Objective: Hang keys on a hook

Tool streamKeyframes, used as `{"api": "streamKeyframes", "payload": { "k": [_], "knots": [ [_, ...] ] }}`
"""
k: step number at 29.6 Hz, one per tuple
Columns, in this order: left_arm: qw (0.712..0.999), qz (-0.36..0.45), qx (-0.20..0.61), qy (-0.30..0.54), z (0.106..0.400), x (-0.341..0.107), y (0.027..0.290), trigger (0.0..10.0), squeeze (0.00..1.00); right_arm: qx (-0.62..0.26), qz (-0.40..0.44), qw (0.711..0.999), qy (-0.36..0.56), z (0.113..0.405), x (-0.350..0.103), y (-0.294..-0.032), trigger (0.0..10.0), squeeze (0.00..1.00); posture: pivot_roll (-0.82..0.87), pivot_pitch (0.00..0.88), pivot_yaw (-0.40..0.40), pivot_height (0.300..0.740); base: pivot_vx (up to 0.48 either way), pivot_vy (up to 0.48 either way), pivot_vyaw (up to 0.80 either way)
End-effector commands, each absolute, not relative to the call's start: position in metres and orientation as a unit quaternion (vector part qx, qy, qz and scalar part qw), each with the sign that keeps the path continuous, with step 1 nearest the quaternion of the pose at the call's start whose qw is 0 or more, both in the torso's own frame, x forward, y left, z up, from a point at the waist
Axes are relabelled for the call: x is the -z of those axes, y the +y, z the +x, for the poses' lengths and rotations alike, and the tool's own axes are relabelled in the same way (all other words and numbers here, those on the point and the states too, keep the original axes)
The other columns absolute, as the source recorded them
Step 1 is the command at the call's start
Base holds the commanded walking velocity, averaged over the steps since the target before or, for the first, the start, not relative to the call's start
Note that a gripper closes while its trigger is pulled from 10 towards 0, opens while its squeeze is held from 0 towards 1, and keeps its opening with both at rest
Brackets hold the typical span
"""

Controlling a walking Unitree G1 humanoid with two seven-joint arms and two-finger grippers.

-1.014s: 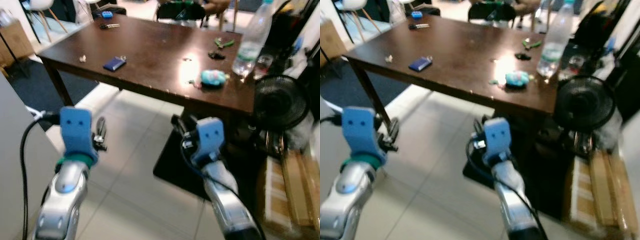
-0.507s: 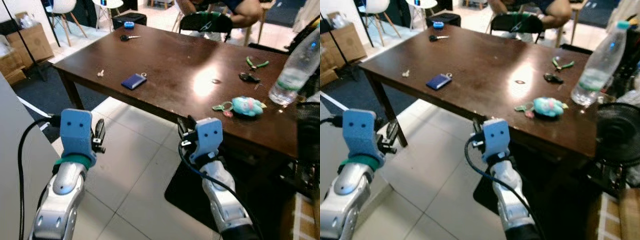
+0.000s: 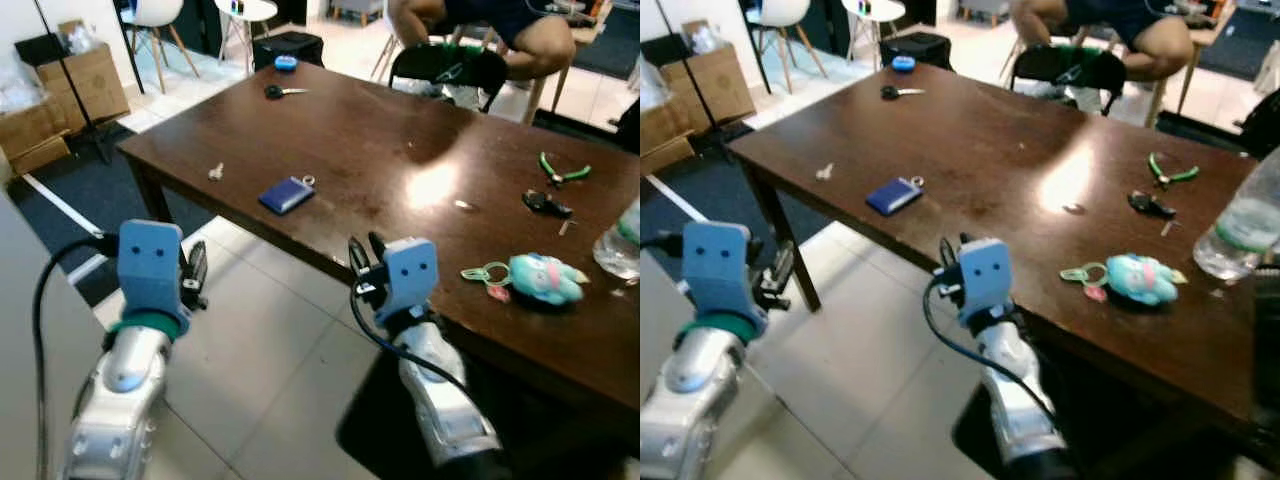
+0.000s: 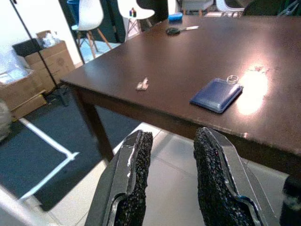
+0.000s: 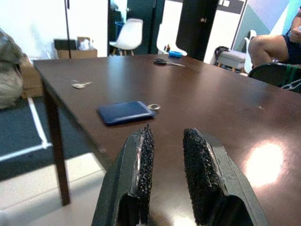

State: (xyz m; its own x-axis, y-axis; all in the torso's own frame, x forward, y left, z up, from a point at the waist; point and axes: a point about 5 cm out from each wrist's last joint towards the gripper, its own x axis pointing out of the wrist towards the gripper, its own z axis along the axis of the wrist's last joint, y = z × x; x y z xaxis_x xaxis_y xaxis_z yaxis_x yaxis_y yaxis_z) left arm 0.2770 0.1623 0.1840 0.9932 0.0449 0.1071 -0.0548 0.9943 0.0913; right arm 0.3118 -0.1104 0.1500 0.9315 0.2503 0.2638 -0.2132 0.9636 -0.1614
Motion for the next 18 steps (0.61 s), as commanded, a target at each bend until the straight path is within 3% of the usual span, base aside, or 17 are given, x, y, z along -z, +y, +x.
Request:
{"api": "streamKeyframes", "payload": {
  "k": [1,18],
  "knots": [
    [0.997,0.058,-0.04,-0.042,0.2745,-0.179,0.17,10.0,0.0,-0.12,-0.06,0.981,-0.138,0.3119,-0.1486,-0.1062,10.0,0.0,-0.02,0.031,0.096,0.74,0.416,0.0,0.0],
    [0.997,0.058,-0.041,-0.043,0.2751,-0.1792,0.1701,10.0,0.0,-0.119,-0.056,0.981,-0.141,0.3131,-0.1498,-0.1065,10.0,0.0,-0.02,0.033,0.097,0.74,0.415,0.0,0.0]
  ]
}}
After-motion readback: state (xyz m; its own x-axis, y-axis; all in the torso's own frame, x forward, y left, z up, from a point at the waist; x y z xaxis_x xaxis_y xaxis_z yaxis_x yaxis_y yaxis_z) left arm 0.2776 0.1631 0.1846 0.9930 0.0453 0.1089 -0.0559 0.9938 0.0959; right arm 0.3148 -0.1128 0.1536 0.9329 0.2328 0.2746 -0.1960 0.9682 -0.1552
